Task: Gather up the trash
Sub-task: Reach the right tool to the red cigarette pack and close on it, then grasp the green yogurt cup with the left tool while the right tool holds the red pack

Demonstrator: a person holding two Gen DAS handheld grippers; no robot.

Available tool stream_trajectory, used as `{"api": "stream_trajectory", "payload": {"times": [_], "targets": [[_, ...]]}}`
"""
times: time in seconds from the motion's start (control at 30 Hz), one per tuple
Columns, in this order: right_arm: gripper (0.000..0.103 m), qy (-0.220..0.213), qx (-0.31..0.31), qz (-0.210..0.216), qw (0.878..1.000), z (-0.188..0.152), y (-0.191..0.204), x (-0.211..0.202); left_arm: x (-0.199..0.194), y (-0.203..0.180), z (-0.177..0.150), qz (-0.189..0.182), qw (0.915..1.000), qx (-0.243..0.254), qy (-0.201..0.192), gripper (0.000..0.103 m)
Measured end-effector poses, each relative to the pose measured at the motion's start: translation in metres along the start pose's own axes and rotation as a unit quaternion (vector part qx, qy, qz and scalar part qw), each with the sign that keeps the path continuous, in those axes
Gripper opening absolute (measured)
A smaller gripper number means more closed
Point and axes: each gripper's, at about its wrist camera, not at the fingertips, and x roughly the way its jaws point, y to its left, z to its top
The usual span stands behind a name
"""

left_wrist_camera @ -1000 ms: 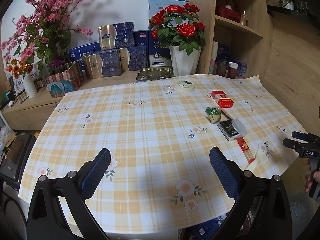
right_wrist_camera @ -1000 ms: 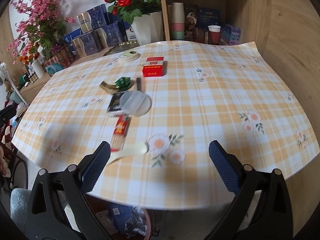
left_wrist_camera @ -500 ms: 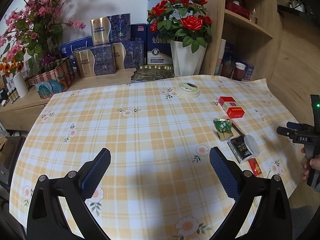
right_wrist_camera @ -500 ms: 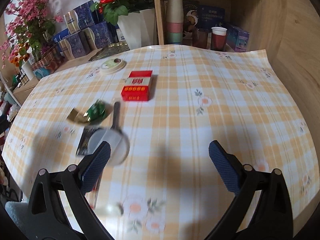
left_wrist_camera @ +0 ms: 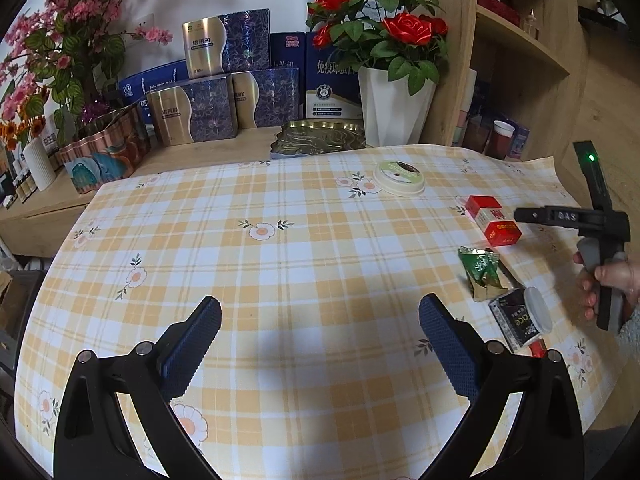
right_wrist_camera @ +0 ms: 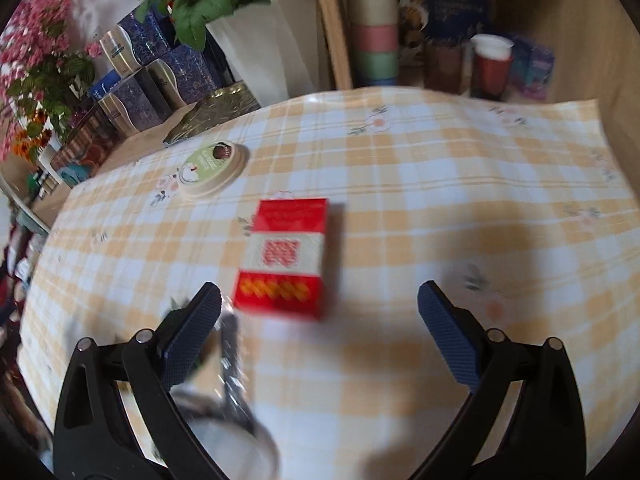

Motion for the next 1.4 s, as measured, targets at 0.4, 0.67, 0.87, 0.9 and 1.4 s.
{"api": "stream_trajectory", "payload": {"times": [0.4,0.67,0.87,0.9,1.4], "targets": [[0.086,0.033,-0.058,-0.050,0.997,0.019,0.031,0.056,0.041,-0.017,0.029,-0.030,0.9991,0.016,0.025,0.097],[0.060,-0.085,-0.007,-0.040,0.996,0.009,-0.004,0.016,0.097,-0.048,0.077,-0.077,0.9946,0.050,0.050,0.097],[0.060,-0.130,0.026,-0.015,0.991,0.001,-0.017,0.001,0.157,-0.072,0.115,-0.080,0.9928,0.065,0.062,0.097],[0.060,-0.130,0.029,-0.013,0.991,0.001,-0.019,0.000,0.167,-0.077,0.121,-0.079,0.9923,0.069,0.065,0.097],[0.060,-0.119,0.048,0.008,0.992,0.003,-0.026,0.007,0.272,-0.111,0.162,-0.042,0.9871,0.076,0.134,0.097]]}}
